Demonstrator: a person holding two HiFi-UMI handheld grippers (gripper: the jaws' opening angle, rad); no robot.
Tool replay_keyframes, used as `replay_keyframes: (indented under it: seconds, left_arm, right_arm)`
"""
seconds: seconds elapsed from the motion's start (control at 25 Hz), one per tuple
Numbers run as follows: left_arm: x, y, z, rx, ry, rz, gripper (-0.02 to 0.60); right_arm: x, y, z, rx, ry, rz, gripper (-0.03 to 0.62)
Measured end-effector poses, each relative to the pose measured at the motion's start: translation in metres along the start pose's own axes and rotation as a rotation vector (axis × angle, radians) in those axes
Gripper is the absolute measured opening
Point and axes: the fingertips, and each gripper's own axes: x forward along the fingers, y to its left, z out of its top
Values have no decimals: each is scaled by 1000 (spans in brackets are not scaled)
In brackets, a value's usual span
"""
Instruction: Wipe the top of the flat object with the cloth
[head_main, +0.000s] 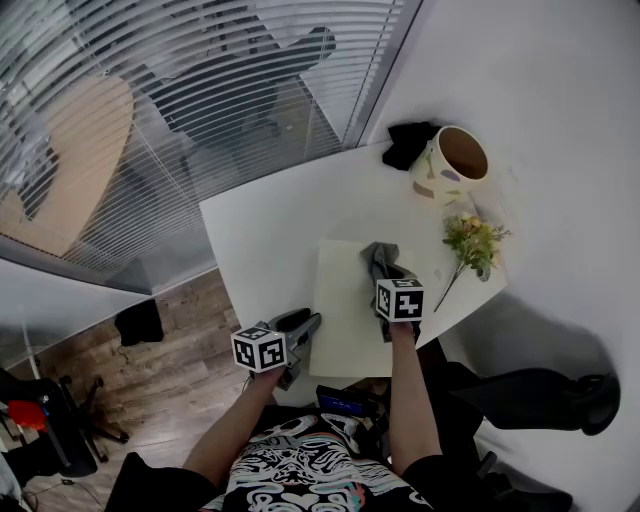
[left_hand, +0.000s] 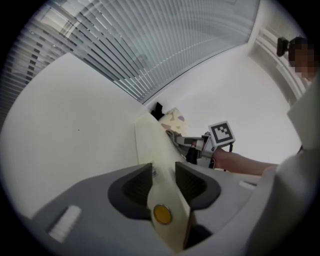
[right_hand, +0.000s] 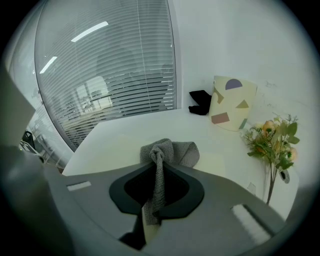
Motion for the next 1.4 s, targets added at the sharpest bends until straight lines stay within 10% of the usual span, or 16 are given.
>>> replay_keyframes:
  seconds: [1.4]
  left_arm:
    - [3,2,0,0,4,2,199]
  right_arm:
    - [-8,-43,-6,87,-13,-57,15]
